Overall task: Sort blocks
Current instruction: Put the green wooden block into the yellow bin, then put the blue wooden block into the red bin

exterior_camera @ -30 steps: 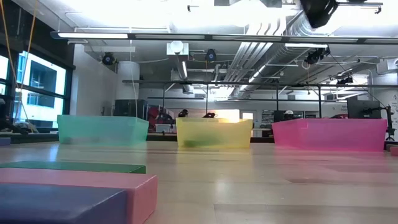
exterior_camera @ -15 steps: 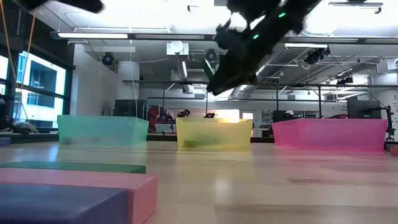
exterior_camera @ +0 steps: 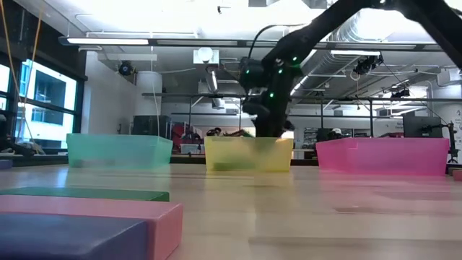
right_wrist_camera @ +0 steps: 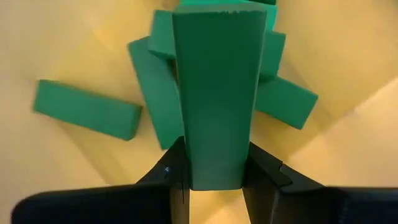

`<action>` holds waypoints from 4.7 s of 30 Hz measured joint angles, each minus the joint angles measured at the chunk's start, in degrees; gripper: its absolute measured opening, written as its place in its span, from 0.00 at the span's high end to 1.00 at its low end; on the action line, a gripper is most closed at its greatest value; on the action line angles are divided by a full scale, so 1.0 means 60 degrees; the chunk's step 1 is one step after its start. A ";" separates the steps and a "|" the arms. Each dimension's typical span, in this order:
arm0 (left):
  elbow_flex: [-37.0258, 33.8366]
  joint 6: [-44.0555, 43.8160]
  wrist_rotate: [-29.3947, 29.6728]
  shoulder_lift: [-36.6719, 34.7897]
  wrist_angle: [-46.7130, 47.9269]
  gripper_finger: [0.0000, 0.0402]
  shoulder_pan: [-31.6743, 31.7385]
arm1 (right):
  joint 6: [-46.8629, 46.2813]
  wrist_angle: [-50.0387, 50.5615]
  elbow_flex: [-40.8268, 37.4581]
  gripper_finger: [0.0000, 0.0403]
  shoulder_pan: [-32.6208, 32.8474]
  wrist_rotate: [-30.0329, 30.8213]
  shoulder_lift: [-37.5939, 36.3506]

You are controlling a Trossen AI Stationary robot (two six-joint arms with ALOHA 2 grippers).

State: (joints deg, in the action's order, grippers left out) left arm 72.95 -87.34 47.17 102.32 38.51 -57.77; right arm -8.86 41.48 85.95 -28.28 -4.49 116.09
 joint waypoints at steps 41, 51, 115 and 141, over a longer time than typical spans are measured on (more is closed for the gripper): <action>-0.2042 -0.3850 -0.7542 -0.1451 0.6039 0.71 0.1022 | -0.1560 -0.7097 -0.7283 0.47 0.8457 0.4268 -0.7338; -0.4821 -0.0961 -0.9974 -0.2715 0.4789 0.69 0.3116 | -0.3761 -0.8831 -0.8731 0.47 1.1759 0.7277 -0.7419; -0.3960 0.4156 -0.1951 -0.2863 -0.5941 0.83 0.3167 | -0.4214 -1.4663 -0.7983 0.47 1.2756 0.6968 -0.1792; -0.3704 1.3120 -0.1344 -0.0794 -1.3740 0.83 0.2331 | -0.1843 -1.0572 -0.2416 0.47 1.0593 0.6305 -0.0797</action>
State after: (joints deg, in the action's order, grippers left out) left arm 50.72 -8.62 39.11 97.56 -43.93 -43.78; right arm -19.91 -21.96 71.45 35.28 33.34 111.31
